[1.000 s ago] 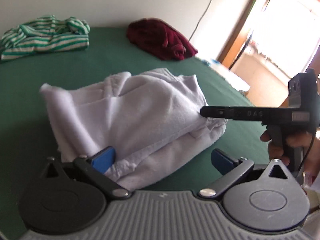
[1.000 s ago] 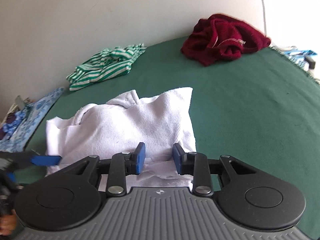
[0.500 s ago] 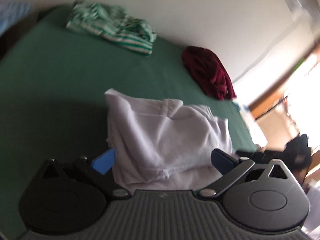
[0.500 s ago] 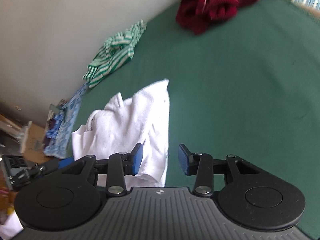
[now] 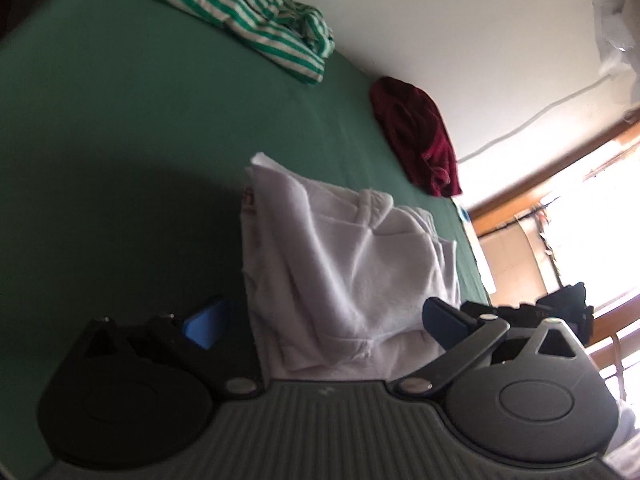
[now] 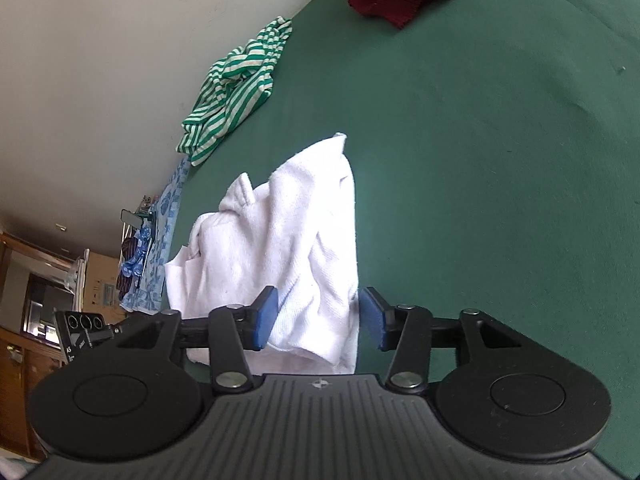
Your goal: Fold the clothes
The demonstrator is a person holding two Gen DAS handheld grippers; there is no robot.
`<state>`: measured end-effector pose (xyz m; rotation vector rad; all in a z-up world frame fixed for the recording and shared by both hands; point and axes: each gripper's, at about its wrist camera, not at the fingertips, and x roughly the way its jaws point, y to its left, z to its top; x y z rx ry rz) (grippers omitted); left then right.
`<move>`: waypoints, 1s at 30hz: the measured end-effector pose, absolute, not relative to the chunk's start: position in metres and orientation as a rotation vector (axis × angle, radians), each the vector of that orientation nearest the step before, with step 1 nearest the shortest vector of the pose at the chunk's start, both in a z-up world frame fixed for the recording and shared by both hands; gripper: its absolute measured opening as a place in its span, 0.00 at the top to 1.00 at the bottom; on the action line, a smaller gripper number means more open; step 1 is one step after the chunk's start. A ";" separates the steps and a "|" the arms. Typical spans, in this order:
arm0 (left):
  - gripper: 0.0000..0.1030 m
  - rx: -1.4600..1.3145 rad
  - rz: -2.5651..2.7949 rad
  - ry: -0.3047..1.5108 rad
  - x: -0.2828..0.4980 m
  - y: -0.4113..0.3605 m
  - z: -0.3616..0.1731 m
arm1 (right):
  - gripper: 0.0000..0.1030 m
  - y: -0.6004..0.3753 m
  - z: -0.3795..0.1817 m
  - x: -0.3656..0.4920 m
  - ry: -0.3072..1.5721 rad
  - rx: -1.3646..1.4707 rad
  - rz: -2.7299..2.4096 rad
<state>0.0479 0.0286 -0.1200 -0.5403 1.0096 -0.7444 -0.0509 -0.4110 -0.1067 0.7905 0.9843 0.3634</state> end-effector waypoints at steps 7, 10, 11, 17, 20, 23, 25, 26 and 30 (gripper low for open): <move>0.01 -0.600 -0.851 0.998 0.061 0.022 -0.131 | 0.47 -0.411 -0.116 -0.036 0.984 0.841 0.416; 0.01 -0.589 -0.870 0.982 0.062 0.016 -0.132 | 0.47 -0.411 -0.120 -0.027 0.990 0.864 0.455; 0.01 -0.583 -0.876 0.977 0.062 0.014 -0.132 | 0.47 -0.411 -0.122 -0.024 0.990 0.869 0.471; 0.01 -0.548 -0.910 0.947 0.064 0.001 -0.131 | 0.48 -0.406 -0.129 -0.003 0.993 0.873 0.538; 0.01 -0.535 -0.926 0.941 0.066 -0.004 -0.131 | 0.48 -0.399 -0.128 0.004 1.003 0.844 0.567; 0.01 -0.558 -0.937 0.995 0.071 -0.001 -0.129 | 0.48 -0.406 -0.128 0.005 1.049 0.863 0.576; 0.01 -0.565 -0.943 1.016 0.072 0.001 -0.129 | 0.51 -0.416 -0.131 0.000 1.073 0.896 0.577; 0.01 -0.565 -0.940 1.020 0.073 0.000 -0.128 | 0.53 -0.419 -0.132 -0.002 1.080 0.906 0.576; 0.01 -0.609 -0.906 1.072 0.078 -0.002 -0.128 | 0.49 -0.415 -0.128 0.000 1.095 0.889 0.582</move>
